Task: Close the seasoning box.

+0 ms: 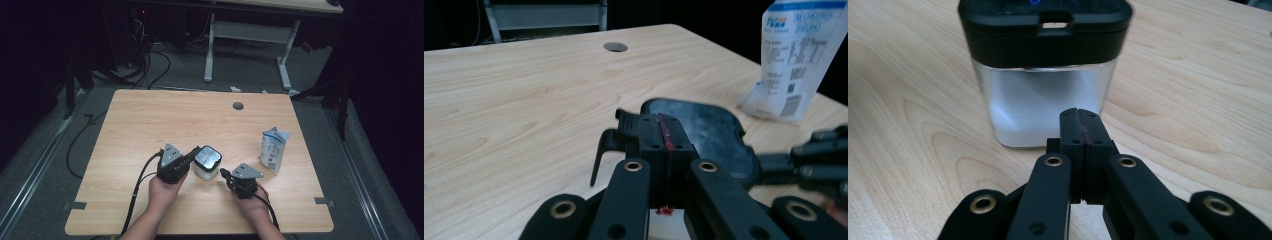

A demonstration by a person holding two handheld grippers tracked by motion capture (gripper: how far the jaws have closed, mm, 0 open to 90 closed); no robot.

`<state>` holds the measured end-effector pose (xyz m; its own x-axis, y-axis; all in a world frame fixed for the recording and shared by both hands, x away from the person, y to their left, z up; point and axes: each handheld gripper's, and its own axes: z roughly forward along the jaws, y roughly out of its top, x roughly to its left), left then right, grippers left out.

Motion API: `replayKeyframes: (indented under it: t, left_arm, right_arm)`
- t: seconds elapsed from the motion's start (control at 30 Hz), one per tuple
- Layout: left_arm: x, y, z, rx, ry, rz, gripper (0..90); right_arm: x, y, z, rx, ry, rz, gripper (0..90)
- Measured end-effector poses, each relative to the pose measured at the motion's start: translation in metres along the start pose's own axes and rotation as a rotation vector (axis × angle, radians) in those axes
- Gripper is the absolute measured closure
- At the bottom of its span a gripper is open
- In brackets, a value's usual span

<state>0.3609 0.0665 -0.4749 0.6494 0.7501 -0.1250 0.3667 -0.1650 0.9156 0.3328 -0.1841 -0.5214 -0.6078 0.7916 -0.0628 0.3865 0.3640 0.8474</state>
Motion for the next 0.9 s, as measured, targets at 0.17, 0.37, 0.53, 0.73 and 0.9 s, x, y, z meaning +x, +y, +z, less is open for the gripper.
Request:
replayKeyframes:
  t: [0.17, 0.37, 0.53, 0.73, 0.9]
  left_arm:
    - [0.011, -0.013, -0.015, 0.024, 0.042, 0.049, 87.4]
    - [0.034, -0.030, -0.041, 0.064, 0.100, 0.061, 81.5]
    - [0.055, -0.057, -0.065, 0.049, 0.165, 0.031, 71.0]
    - [0.077, -0.064, -0.079, 0.051, 0.213, -0.040, 63.3]
    - [0.083, -0.065, -0.079, 0.056, 0.236, -0.049, 58.5]
  right_arm:
    - [-0.005, 0.000, -0.003, -0.008, -0.024, 0.010, 90.0]
    - [-0.011, 0.003, -0.001, -0.011, -0.048, 0.017, 90.0]
    - [-0.017, 0.010, 0.003, -0.014, -0.072, 0.016, 90.0]
    - [-0.024, 0.023, 0.019, -0.012, -0.108, 0.026, 90.0]
    - [-0.027, 0.025, 0.036, 0.017, -0.110, 0.016, 90.0]
